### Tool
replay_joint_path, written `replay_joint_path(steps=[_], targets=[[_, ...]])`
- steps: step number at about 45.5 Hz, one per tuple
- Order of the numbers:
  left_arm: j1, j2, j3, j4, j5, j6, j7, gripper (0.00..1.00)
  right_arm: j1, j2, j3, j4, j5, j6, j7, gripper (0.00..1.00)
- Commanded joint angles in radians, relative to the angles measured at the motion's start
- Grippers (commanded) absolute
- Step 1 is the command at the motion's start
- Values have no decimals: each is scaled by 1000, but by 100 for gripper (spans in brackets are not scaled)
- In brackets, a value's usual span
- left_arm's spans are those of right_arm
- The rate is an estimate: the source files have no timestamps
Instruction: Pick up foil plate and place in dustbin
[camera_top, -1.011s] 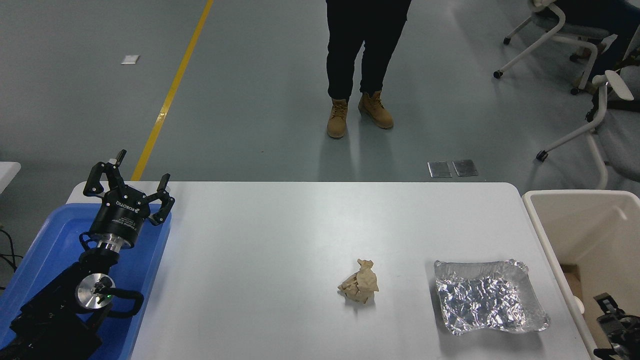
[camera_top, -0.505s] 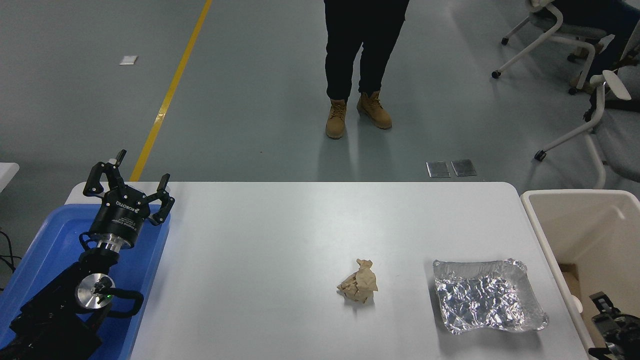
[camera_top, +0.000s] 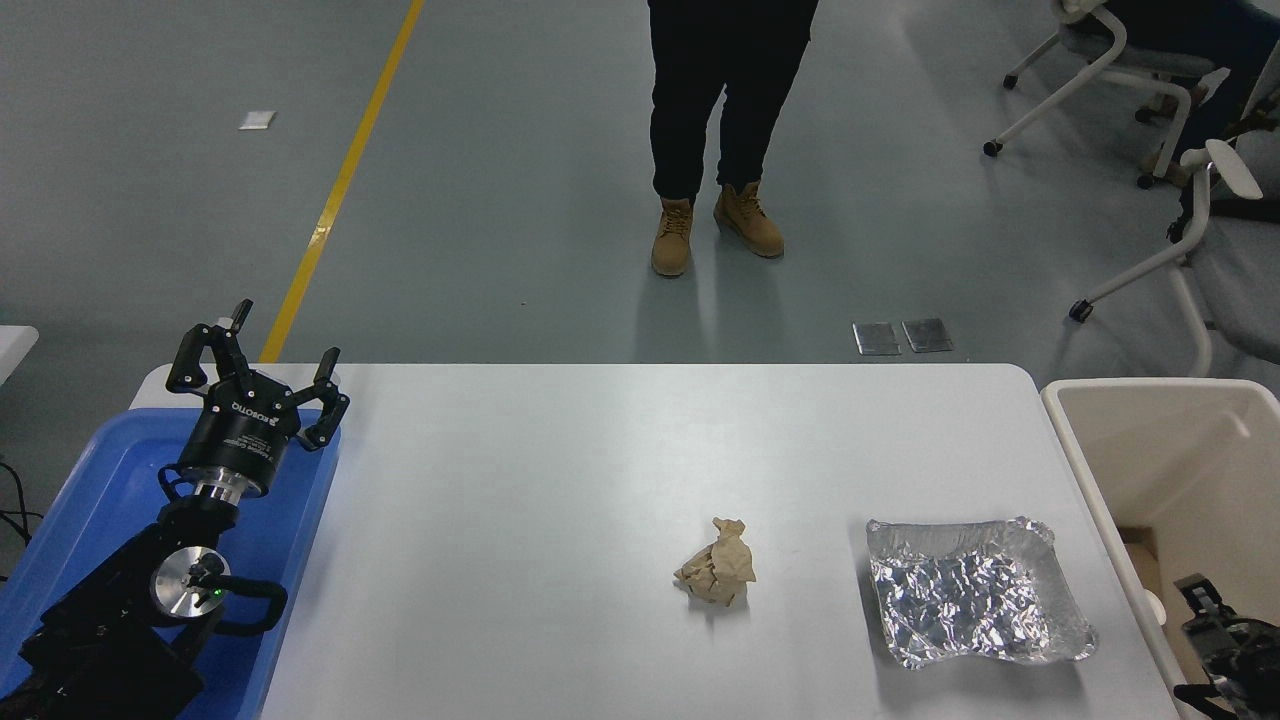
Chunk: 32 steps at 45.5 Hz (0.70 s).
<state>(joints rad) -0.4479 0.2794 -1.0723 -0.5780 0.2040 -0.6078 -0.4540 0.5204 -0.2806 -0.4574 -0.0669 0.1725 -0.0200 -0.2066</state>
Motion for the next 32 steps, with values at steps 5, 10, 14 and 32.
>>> replay_joint_path(steps=[5,10,14,32], targets=[[0,0,0,0,0,-1,0,98,134,-92,-20,53,-8,14,-1,100],[0,0,0,0,0,-1,0,98,242,-181,-79,188,-18,14,-1,100],[0,0,0,0,0,-1,2,98,364,-256,-179,350,-18,14,0,100],[0,0,0,0,0,-1,2,98,1111,-384,-667,1041,-40,58,4,100]])
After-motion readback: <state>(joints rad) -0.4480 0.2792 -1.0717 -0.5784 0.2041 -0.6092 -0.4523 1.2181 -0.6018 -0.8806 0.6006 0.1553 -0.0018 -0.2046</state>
